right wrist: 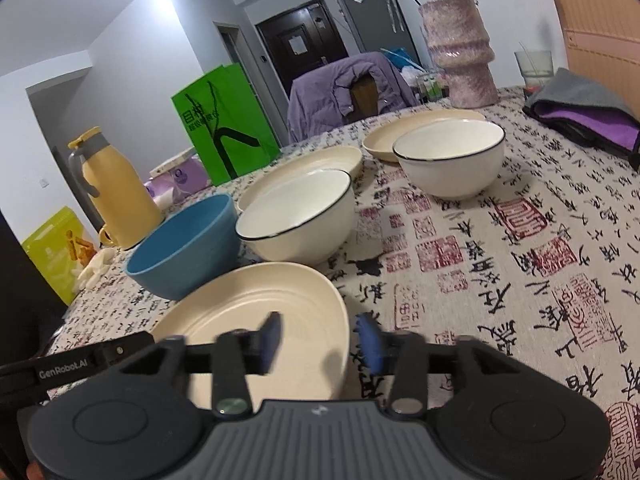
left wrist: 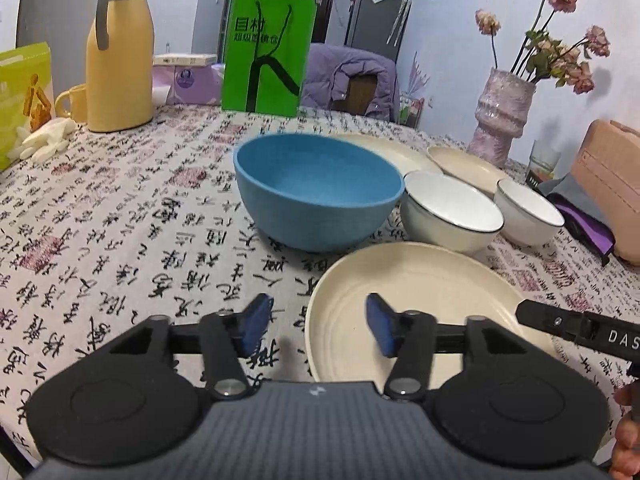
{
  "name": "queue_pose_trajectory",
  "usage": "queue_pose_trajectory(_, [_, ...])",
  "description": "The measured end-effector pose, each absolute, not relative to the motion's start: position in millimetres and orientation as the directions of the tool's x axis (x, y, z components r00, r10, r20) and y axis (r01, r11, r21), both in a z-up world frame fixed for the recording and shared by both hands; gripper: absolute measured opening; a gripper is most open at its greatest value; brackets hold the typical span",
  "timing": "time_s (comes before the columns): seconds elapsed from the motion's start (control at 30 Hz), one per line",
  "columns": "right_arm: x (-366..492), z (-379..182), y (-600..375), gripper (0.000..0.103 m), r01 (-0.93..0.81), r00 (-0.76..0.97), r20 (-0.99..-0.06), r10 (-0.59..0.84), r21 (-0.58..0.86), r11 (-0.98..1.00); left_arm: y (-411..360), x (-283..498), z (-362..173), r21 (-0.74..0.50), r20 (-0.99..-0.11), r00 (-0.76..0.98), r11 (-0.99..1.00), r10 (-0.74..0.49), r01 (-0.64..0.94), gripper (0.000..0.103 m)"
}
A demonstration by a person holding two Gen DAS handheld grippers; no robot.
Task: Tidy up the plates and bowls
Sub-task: 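Open both tools to release the cream plate onto the table, then move both tools forward past the blue bowl toward another cream plate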
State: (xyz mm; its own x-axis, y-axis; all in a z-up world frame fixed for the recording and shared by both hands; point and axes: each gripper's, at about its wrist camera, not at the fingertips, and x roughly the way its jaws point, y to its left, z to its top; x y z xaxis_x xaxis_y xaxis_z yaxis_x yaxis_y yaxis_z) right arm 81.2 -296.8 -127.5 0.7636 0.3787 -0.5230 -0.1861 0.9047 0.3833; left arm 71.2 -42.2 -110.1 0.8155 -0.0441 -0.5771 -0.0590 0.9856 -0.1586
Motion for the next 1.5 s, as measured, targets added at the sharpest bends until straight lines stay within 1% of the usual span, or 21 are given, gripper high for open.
queue_pose_trajectory(0.03, [81,-127,-297,0.056,-0.187,0.766,-0.521,0.377,0.381,0.906,-42,70,-109,-0.155,-0.570,0.820,0.986,-0.042,-0.058,0.071])
queue_pose_trajectory(0.07, [80,-126,-297,0.061,-0.186,0.768,-0.519,0.375,0.379,0.906,-42,69,-107,-0.151,-0.563,0.825,0.987,-0.040,-0.055,0.074])
queue_pose_trajectory(0.1, [80,-125,-297,0.068,-0.185,0.770,-0.518,0.373,0.379,0.907,-42,67,-105,-0.147,-0.556,0.830,0.988,-0.038,-0.054,0.081])
queue_pose_trajectory(0.13, [79,-124,-297,0.072,-0.184,0.772,-0.517,0.371,0.376,0.908,-42,66,-103,-0.145,-0.551,0.834,0.988,-0.037,-0.051,0.089])
queue_pose_trajectory(0.17, [79,-123,-297,0.081,-0.184,0.774,-0.515,0.368,0.372,0.910,-42,65,-102,-0.144,-0.544,0.838,0.988,-0.039,-0.048,0.094])
queue_pose_trajectory(0.2, [78,-122,-297,0.090,-0.185,0.776,-0.514,0.365,0.367,0.912,-42,64,-100,-0.146,-0.535,0.844,0.988,-0.041,-0.044,0.103])
queue_pose_trajectory(0.23, [78,-121,-297,0.095,-0.183,0.779,-0.515,0.358,0.358,0.915,-41,62,-99,-0.148,-0.526,0.849,0.988,-0.044,-0.041,0.103])
queue_pose_trajectory(0.27, [77,-119,-297,0.103,-0.180,0.783,-0.514,0.350,0.351,0.919,-41,61,-98,-0.148,-0.520,0.853,0.988,-0.045,-0.038,0.103])
queue_pose_trajectory(0.47, [74,-111,-296,0.103,-0.195,0.793,-0.495,0.355,0.346,0.918,-45,53,-91,-0.125,-0.484,0.874,0.992,-0.040,-0.024,0.103])
queue_pose_trajectory(1.5, [73,-83,-282,0.103,-0.250,0.807,-0.452,0.381,0.324,0.912,-35,45,-61,-0.181,-0.439,0.895,0.984,-0.076,-0.005,0.103])
